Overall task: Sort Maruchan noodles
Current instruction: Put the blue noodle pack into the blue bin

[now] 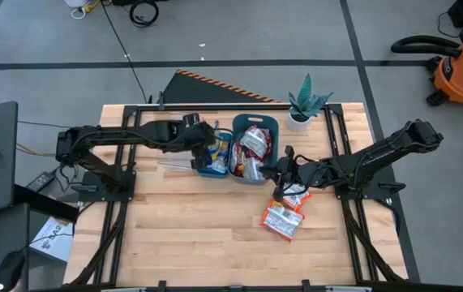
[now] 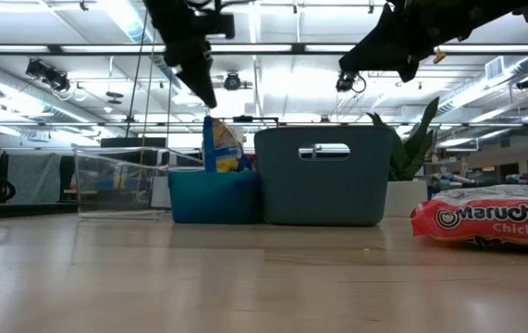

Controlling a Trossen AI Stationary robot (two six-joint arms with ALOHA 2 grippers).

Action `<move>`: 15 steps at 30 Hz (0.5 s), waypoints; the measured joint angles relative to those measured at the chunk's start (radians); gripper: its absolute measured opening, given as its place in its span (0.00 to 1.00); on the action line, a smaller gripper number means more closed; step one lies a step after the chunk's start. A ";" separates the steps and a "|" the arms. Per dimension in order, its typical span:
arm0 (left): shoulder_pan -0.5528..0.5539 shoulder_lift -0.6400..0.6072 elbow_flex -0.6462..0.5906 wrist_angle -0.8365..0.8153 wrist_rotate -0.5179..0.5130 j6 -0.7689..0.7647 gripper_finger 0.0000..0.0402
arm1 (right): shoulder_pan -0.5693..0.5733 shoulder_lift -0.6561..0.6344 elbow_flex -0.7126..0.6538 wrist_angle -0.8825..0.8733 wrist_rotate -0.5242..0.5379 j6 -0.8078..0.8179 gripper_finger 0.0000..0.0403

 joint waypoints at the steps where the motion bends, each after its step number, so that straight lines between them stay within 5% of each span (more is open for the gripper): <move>1: 0.001 0.005 -0.001 -0.007 -0.034 -0.014 0.40 | 0.000 0.000 0.000 0.008 0.000 -0.001 0.10; 15: 0.042 0.099 -0.001 -0.047 0.009 -0.097 0.38 | 0.000 0.000 0.000 0.025 -0.015 -0.020 0.10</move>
